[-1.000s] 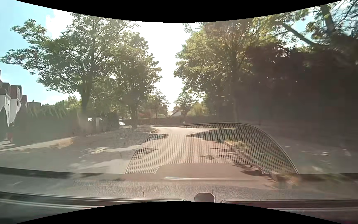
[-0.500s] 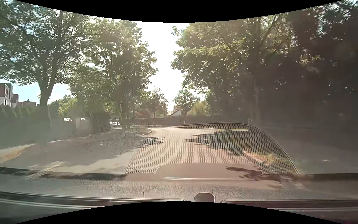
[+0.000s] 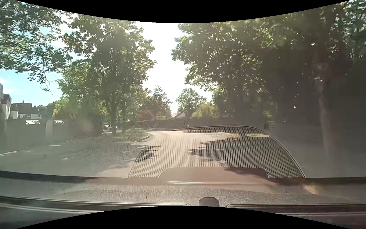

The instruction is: Follow the waypoints while adhering to traffic rules and regulations

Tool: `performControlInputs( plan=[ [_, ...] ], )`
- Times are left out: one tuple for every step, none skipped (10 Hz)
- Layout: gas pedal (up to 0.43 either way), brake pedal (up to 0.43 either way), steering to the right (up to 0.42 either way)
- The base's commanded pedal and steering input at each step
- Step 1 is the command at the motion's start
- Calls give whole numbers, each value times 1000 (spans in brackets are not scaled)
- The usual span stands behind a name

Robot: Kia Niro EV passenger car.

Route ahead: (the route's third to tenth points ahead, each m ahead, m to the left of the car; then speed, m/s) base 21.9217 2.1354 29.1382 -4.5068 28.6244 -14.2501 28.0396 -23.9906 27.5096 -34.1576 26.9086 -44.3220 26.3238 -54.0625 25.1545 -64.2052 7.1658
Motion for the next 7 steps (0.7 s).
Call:
performControlInputs(
  plan=[
    [0,18,-5],
    [0,18,-5],
    [0,24,-5],
    [0,37,-5],
    [0,49,-5],
    [0,61,-5],
    [0,73,-5]
  ],
)
